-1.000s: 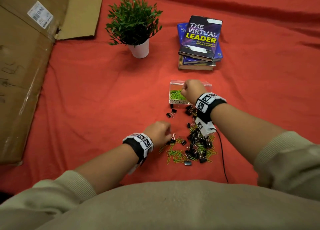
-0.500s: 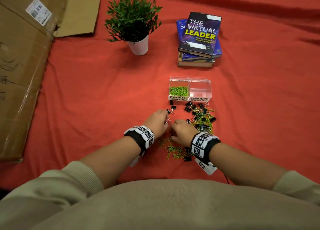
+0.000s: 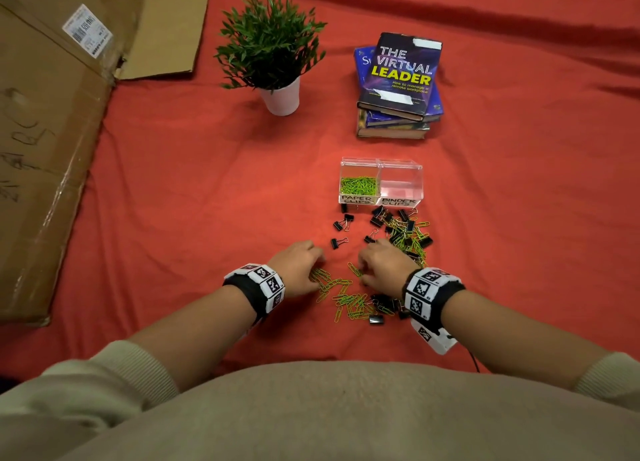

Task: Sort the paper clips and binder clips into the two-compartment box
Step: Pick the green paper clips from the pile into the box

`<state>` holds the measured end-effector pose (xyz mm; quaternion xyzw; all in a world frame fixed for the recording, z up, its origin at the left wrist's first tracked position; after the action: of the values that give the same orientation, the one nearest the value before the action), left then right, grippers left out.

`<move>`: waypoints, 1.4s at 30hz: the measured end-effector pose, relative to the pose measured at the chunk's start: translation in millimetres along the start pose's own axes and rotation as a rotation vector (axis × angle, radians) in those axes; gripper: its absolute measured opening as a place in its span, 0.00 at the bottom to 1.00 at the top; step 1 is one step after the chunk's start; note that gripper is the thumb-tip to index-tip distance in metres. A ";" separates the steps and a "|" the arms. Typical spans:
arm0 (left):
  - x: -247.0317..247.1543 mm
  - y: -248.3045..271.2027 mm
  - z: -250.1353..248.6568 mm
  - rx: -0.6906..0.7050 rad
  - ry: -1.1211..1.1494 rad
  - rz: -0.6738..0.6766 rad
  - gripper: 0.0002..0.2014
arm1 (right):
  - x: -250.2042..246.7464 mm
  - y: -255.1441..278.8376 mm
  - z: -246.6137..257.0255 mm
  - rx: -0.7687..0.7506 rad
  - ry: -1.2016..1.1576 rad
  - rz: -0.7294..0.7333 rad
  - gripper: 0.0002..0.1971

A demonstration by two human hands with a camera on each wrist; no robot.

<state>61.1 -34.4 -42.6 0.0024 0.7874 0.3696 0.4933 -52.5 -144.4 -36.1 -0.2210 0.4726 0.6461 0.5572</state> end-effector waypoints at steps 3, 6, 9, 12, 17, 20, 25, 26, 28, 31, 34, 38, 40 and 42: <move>4.3 5.2 1.2 -0.017 -0.004 -0.014 0.33 | -1.0 -1.8 -9.5 0.064 0.002 -0.045 0.09; 9.7 7.7 -1.9 -0.038 -0.014 -0.024 0.36 | -3.8 -6.1 -4.4 0.046 0.022 -0.071 0.12; 15.0 9.5 -8.0 -0.046 -0.029 -0.035 0.35 | 6.6 -8.2 19.8 -0.045 0.120 -0.014 0.21; 16.3 11.5 -13.5 -0.049 -0.057 -0.056 0.29 | 22.9 -4.7 39.4 -0.108 0.185 0.030 0.27; 18.3 11.4 -18.2 -0.014 -0.107 -0.064 0.20 | 43.6 4.2 54.8 -0.179 0.181 0.103 0.27; 18.9 12.3 -21.1 0.006 -0.148 -0.074 0.15 | 44.1 6.8 55.4 -0.170 0.110 0.083 0.21; 18.9 13.4 -24.8 0.014 -0.220 -0.085 0.12 | 45.7 6.9 55.0 -0.174 0.022 0.065 0.13; 19.3 13.4 -26.2 0.016 -0.237 -0.085 0.11 | 44.9 6.6 56.0 -0.178 0.015 0.066 0.12; 19.9 13.2 -29.0 0.019 -0.272 -0.073 0.10 | 44.8 4.5 55.2 -0.171 0.007 0.088 0.12; 20.0 11.7 -33.5 0.046 -0.334 -0.040 0.11 | 42.8 1.3 48.7 -0.141 -0.055 0.109 0.11; 19.7 10.1 -36.4 0.067 -0.361 -0.004 0.11 | 28.6 -2.1 34.7 -0.042 -0.194 0.058 0.08; 21.1 6.5 -36.6 0.060 -0.365 0.033 0.12 | -18.2 -13.1 7.6 0.115 -0.419 -0.049 0.04; 24.7 5.5 -35.6 0.054 -0.364 0.057 0.13 | -48.6 -20.7 -7.5 0.173 -0.533 -0.121 0.04; 26.6 5.2 -34.8 0.051 -0.364 0.061 0.13 | -80.7 -30.1 -23.0 0.221 -0.600 -0.230 0.04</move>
<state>18.4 -41.0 -51.8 0.1057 0.6939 0.3579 0.6158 -7.4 -207.3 8.0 -0.0113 0.3269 0.5600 0.7612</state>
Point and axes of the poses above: each hand's wrist, its own y-axis away from the middle knuckle, its own x-axis out of the palm, z = x × y, the point moved 7 cm from there along -y, towards the middle knuckle, and after that the axes turned 11 degrees about -x, right-handed, at the moved point
